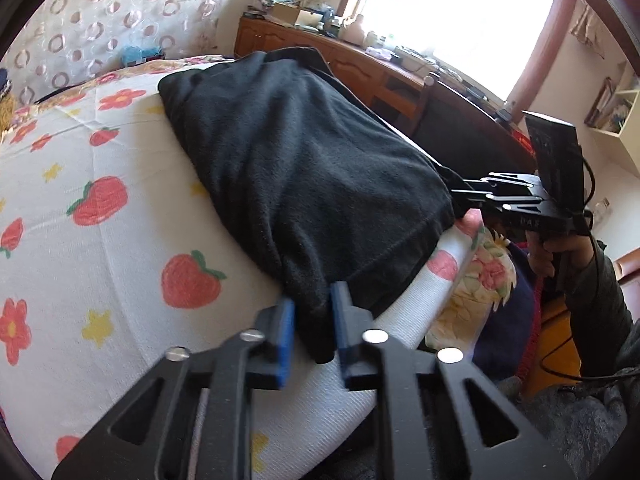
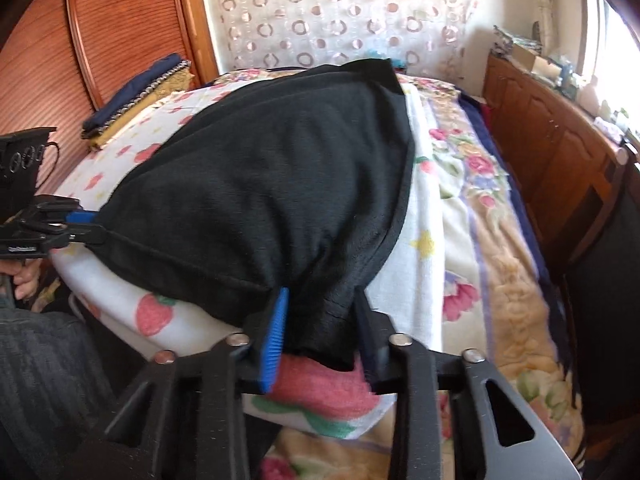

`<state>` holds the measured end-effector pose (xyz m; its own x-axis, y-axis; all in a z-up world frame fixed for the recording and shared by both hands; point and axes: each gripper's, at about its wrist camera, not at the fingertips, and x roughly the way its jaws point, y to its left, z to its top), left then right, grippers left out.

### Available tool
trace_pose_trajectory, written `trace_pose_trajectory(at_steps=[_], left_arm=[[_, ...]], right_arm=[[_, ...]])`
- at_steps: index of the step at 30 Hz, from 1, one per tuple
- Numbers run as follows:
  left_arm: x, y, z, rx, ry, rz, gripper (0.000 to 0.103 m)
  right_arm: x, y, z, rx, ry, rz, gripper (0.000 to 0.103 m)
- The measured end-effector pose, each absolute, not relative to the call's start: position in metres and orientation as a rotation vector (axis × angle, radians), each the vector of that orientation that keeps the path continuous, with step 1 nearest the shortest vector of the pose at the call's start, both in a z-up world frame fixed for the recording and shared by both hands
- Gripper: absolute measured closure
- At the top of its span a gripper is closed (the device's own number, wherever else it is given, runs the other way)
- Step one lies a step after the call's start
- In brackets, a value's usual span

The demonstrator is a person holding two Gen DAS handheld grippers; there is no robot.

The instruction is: Fold small clothes

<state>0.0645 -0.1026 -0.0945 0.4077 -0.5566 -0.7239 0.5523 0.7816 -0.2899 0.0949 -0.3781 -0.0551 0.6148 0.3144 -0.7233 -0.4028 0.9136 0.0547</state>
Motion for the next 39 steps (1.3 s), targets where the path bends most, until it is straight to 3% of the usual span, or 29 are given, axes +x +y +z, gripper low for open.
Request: trace_pose_trajectory(at_steps=[1,4,11,17,27,35,36,38,39], left_arm=[[0.063,-0.104,-0.092,0.002,0.904,-0.702,0.095],[0.062,-0.102,-0.079,-0.011,0.858,-0.713,0.098],[0.073,-0.083,-0.032,-0.074,0.713,-0.656,0.098],[0.137,-0.074,-0.004,-0.091,0.661,-0.602,0.098],[0.254,-0.060,-0.008,-0.146,0.701,-0.514,0.098],[0.330,-0.072,-0.035,-0.130,0.792,-0.488,0.098],[0.336,-0.072,-0.039,-0.128,0.811,-0.490,0.097],[0.341,-0.070,-0.046,-0.120,0.830,-0.486,0.086],[0.339,-0.068,-0.046,-0.117,0.826,-0.493,0.067]], right_arm=[[0.093,-0.379,-0.056,-0.101,0.815,0.431,0.090],[0.095,-0.378,-0.057,-0.100,0.806,0.449,0.093],[0.099,-0.390,-0.023,-0.003,0.636,0.457,0.094],[0.150,-0.379,0.015,0.000,0.561,0.468,0.094],[0.267,-0.350,0.037,-0.057,0.547,0.387,0.094],[0.308,-0.328,0.029,-0.031,0.619,0.337,0.094],[0.312,-0.326,0.025,-0.029,0.627,0.328,0.094],[0.319,-0.323,0.031,-0.008,0.635,0.335,0.088],[0.318,-0.321,0.032,-0.008,0.631,0.325,0.084]])
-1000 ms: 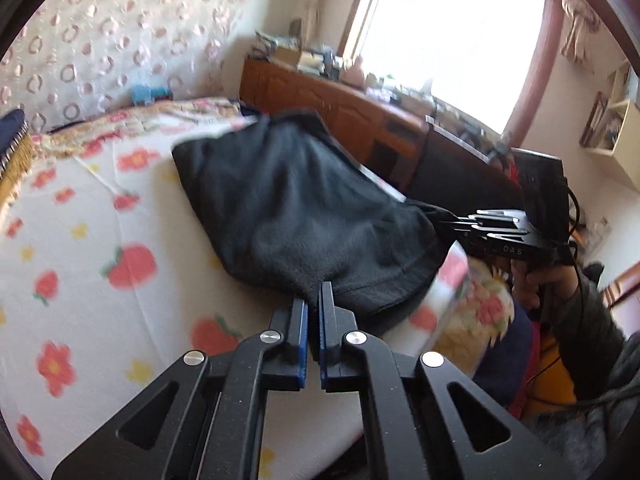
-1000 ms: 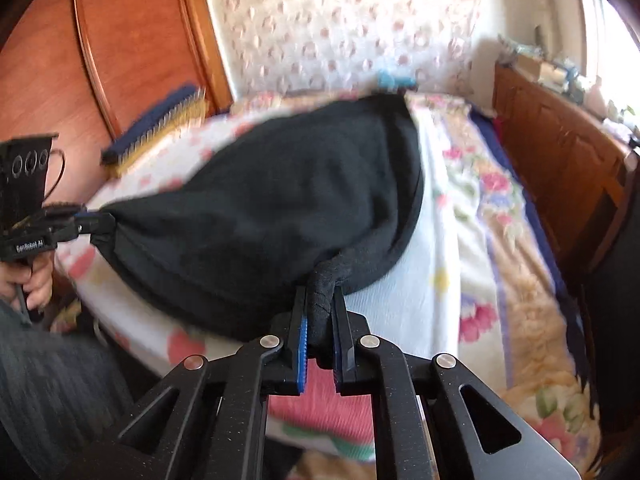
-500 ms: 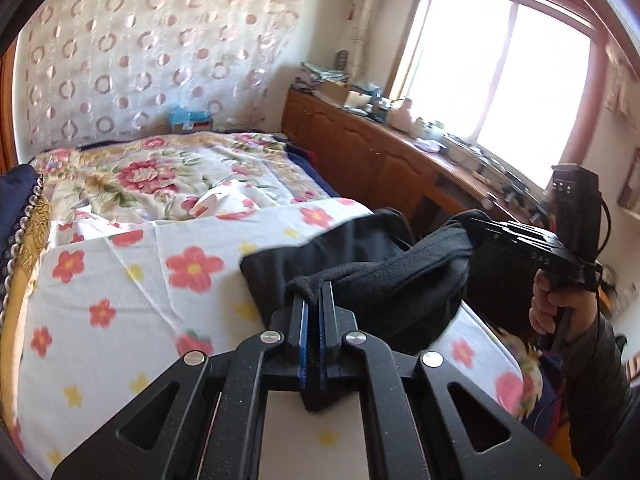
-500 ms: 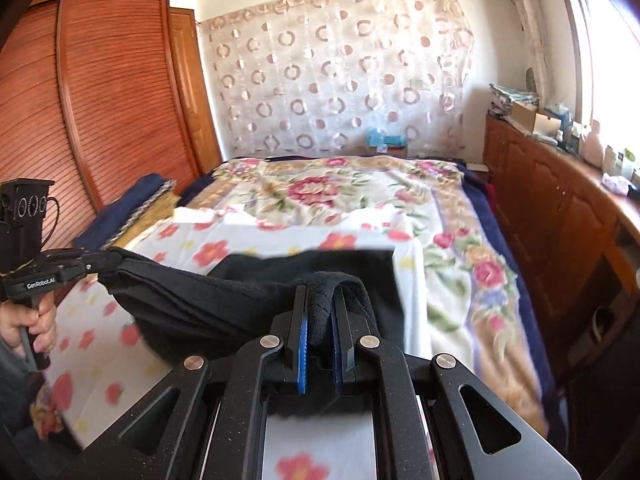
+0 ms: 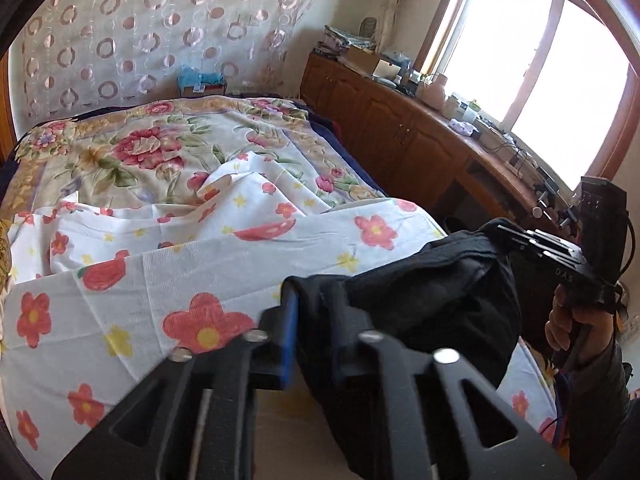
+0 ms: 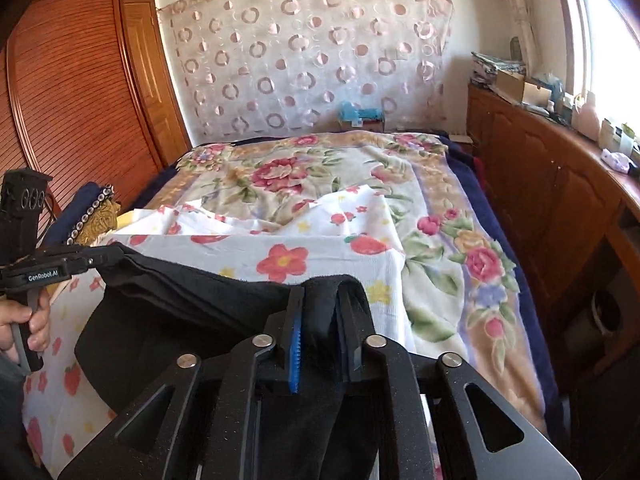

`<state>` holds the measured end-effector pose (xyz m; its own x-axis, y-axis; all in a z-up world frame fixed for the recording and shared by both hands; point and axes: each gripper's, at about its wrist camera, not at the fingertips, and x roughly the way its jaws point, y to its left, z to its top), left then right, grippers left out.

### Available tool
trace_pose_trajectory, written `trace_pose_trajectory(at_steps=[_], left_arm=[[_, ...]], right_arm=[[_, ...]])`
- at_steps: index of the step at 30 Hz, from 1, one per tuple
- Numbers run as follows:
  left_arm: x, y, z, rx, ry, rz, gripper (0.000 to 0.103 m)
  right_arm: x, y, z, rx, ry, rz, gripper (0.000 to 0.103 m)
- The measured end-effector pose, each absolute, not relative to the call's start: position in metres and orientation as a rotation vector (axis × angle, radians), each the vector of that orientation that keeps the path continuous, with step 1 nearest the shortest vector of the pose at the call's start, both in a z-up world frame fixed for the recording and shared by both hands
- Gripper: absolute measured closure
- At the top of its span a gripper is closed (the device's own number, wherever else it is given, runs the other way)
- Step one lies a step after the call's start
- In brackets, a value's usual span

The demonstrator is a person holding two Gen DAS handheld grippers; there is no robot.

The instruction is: Fold small clothes

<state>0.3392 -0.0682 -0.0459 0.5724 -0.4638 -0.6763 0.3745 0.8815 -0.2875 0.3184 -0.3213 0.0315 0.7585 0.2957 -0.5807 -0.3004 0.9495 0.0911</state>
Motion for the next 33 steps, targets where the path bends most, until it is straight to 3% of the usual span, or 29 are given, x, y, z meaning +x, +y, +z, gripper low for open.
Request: trace_pose_trajectory(at_steps=[3,4,14,23,27,33], left_arm=[[0.332,-0.061,-0.036,-0.120,0.793,-0.494,0.035],[0.329,-0.059,-0.034,-0.121,0.789,-0.498,0.025],[0.332,-0.072,-0.071,-0.094,0.907,-0.525,0.024],[0.344,-0.087,-0.083,-0.121,0.955,-0.548,0.024],[0.345,-0.088,-0.087,-0.136,0.963,-0.556,0.024],[0.344,-0.090,-0.084,-0.151,0.956,-0.573,0.027]], right_arm=[[0.310,-0.324,0.045,-0.011,0.592,0.316,0.059],[0.307,-0.328,0.045,-0.015,0.583,0.321,0.055],[0.301,-0.324,0.017,-0.132,0.680,0.360,0.050],[0.328,-0.320,0.029,-0.061,0.718,0.289,0.050],[0.312,-0.315,0.031,-0.056,0.737,0.356,0.036],[0.330,-0.324,0.017,-0.020,0.813,0.345,0.031]])
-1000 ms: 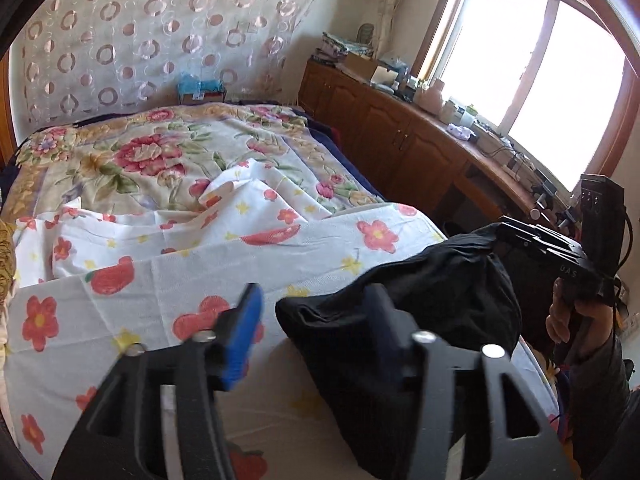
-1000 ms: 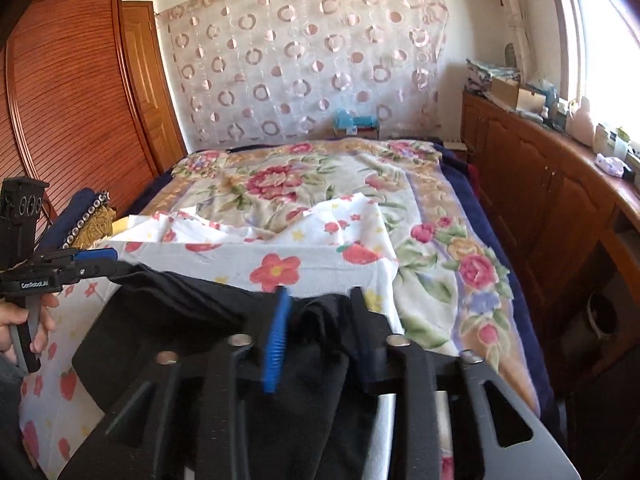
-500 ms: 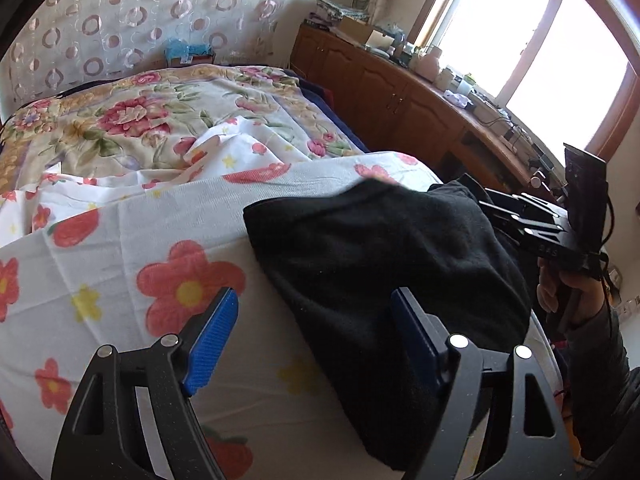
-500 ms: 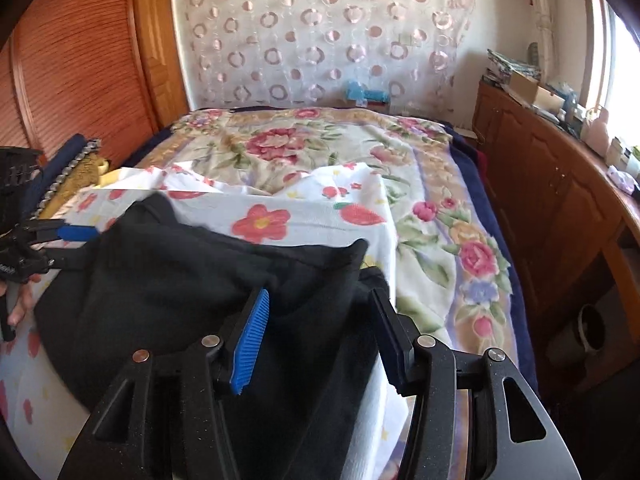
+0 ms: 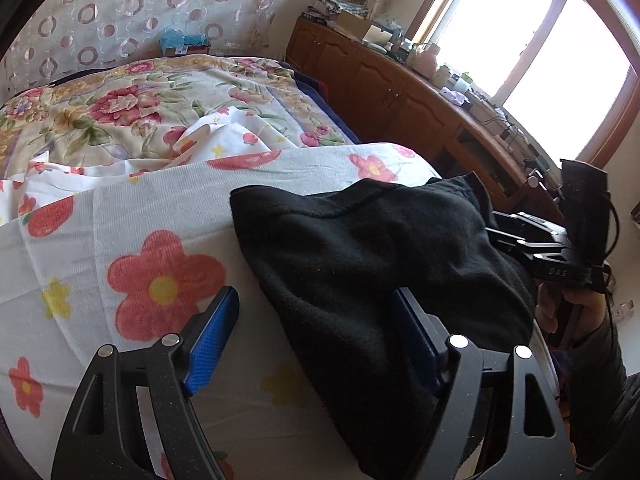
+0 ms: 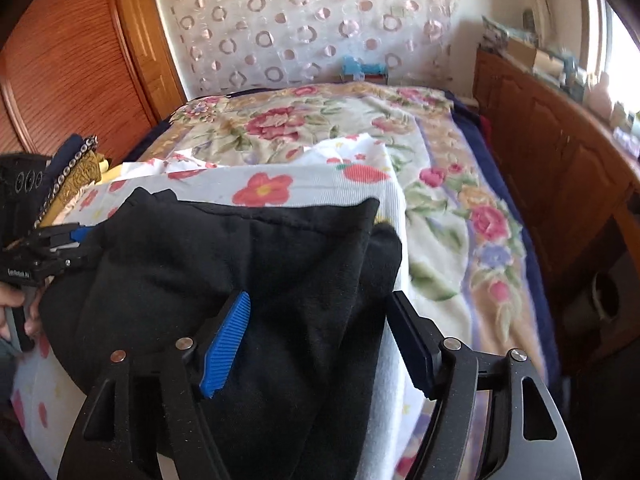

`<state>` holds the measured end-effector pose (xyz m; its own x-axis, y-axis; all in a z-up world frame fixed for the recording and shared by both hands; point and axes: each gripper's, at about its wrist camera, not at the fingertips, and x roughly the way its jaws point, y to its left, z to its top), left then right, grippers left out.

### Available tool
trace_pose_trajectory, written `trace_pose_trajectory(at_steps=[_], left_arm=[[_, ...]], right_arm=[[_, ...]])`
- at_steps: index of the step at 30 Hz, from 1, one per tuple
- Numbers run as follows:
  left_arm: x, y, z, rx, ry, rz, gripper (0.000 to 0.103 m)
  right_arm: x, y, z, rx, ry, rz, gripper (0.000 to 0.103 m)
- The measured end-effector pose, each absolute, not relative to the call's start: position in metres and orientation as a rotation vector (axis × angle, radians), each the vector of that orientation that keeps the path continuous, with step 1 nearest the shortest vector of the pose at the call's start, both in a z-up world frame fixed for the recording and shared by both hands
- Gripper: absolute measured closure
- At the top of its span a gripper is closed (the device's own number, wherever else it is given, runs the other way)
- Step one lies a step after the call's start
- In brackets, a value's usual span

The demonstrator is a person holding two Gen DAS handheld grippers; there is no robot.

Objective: Fold small clothes
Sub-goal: 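Lift the folded shirt with both tools and carry it onto the clothes stack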

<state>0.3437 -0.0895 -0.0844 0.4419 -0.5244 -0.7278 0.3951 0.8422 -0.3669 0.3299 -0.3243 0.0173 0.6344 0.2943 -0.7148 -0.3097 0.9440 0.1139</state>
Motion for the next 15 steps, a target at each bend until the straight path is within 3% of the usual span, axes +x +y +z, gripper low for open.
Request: trace_pose_trajectory(at_steps=[3,5,8,10,11,13,15], left_arm=[[0.344,-0.090,-0.085,-0.183,0.967,-0.613,0.045],[0.344,-0.089,-0.086,-0.202,0.971,-0.622,0.050],[0.345,-0.087,-0.087,-0.231,0.968,-0.632,0.061],[0.348,-0.086,-0.088,-0.265,0.971,-0.654,0.075],[0.348,-0.087,-0.088,-0.273,0.971,-0.661,0.077],[0.345,-0.091,-0.083,-0.253,0.955,-0.668,0.087],[0.338,-0.093,-0.073,-0.229,0.921,-0.663,0.088]], right_arm=[[0.336,-0.324,0.016,0.004,0.826,0.366,0.031],[0.339,-0.324,0.017,0.015,0.824,0.383,0.031],[0.341,-0.321,0.017,0.014,0.830,0.434,0.048],[0.342,-0.318,0.013,0.012,0.831,0.474,0.066],[0.342,-0.319,0.011,0.020,0.835,0.489,0.067],[0.342,-0.320,0.012,0.017,0.834,0.502,0.079],[0.339,-0.321,0.014,0.006,0.816,0.498,0.084]])
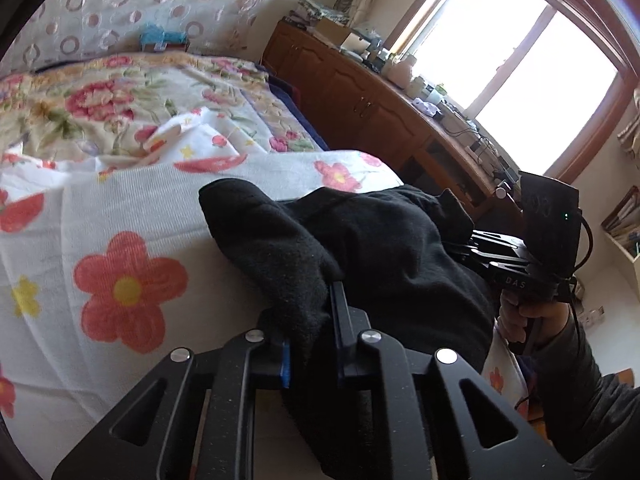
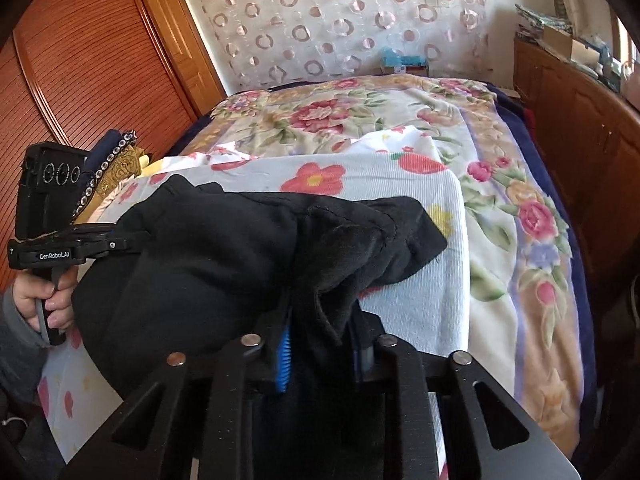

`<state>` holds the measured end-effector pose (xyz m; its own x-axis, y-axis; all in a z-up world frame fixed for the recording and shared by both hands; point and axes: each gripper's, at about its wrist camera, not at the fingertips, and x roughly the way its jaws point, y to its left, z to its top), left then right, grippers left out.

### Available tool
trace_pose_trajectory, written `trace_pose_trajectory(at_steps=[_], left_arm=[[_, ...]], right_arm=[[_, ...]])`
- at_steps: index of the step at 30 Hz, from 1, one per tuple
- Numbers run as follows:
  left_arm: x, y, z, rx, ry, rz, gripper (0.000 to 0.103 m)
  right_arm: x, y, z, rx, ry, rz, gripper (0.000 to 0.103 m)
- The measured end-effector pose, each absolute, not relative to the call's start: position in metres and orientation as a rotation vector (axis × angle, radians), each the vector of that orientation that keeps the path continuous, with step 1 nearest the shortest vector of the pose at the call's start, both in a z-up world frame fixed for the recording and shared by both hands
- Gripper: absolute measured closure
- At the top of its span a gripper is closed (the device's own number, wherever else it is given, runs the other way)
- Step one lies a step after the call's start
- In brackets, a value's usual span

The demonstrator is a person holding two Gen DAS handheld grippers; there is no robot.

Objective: Fold small clothes
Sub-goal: 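Lift the folded shirt with both tools and carry it onto the clothes stack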

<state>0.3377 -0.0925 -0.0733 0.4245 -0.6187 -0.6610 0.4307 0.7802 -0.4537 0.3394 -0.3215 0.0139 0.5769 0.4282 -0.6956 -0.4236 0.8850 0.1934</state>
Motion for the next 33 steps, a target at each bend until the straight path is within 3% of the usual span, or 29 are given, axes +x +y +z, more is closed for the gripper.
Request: trace_pose_trajectory(at_steps=[10,19,27,33], left_arm=[[0.278,-0.041,0.008,-0.250,0.671,-0.642,0.090],[0.226,0.063,0.063,-0.244,0.475,-0.433,0.090],[0.191,0.167,0.061,-0.302,0.383,-0.183,0.090],[0.184,0.204,0.023,-0.370,0.376,-0.020,0.090]], right_arm=[[0.296,-0.295,0.070,-0.035,0.566,0.487,0.088],[0.304,-0.187,0.127,-0.124,0.421,0.674,0.089],[0.339,-0.039,0.166,-0.289,0.348,0.866,0.089],[0.380,0.058,0.182,-0.445,0.329,0.969,0.089]])
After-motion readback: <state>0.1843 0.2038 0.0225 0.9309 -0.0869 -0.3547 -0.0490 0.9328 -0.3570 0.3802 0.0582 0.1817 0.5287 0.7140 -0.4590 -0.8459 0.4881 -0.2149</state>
